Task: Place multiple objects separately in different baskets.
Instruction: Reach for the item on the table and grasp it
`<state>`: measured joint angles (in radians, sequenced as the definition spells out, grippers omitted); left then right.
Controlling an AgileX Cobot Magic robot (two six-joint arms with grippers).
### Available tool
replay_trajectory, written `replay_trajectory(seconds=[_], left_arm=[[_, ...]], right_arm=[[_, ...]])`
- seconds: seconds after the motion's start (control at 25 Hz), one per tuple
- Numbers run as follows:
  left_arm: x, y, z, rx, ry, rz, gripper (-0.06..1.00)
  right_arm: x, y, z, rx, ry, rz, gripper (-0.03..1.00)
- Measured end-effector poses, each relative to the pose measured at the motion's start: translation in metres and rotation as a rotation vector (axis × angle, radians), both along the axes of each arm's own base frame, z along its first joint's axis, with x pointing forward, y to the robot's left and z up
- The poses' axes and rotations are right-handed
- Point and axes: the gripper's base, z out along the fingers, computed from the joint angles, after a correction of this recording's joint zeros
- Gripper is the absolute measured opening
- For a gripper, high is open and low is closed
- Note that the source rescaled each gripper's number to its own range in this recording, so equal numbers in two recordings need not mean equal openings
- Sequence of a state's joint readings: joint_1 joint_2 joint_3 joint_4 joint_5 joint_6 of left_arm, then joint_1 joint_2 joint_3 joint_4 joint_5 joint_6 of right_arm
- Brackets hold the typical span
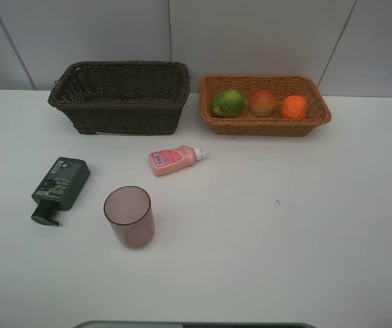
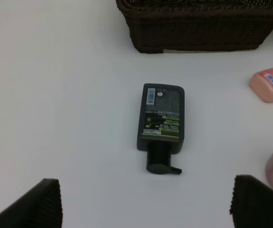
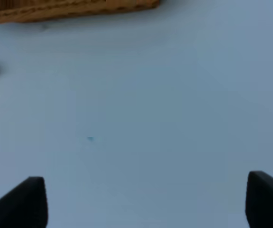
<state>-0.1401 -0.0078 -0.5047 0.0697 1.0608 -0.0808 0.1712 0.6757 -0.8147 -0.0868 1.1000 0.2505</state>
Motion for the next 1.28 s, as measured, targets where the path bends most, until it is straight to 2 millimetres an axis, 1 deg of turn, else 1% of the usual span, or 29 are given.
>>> replay_trajectory(seconds=[0.12,0.24,0.48,0.6,0.76,0.88,1.04,1.28], left_arm=[[0.000,0.000,0.000,0.000,0.000,0.000,0.92],[0.000,0.000,0.000,0.000,0.000,0.000,0.92],[0.000,0.000,0.000,0.000,0.000,0.000,0.92],[0.000,0.000,0.000,0.000,0.000,0.000,0.92],[0.000,0.000,0.000,0.000,0.000,0.000,0.92],[0.000,0.000,0.000,0.000,0.000,0.000,0.92],[0.000,0.000,0.000,0.000,0.000,0.000,0.92],[0.000,0.000,0.000,0.000,0.000,0.000,0.92]], right_arm=[[-0.034,-0.006,0.005,0.015,-0.093,-0.001,0.77],[-0.058,-0.010,0.002,0.001,-0.142,0.020,0.77],[-0.087,-0.012,-0.011,-0.008,-0.191,0.084,0.77],[-0.103,-0.012,-0.016,0.022,-0.247,0.100,0.77],[-0.119,-0.014,-0.024,0.035,-0.325,0.109,0.77],[-0.123,-0.015,-0.036,0.014,-0.401,0.132,0.77],[-0.115,-0.013,-0.050,-0.038,-0.406,0.183,0.77],[-0.111,-0.011,-0.053,-0.071,-0.432,0.210,0.77]])
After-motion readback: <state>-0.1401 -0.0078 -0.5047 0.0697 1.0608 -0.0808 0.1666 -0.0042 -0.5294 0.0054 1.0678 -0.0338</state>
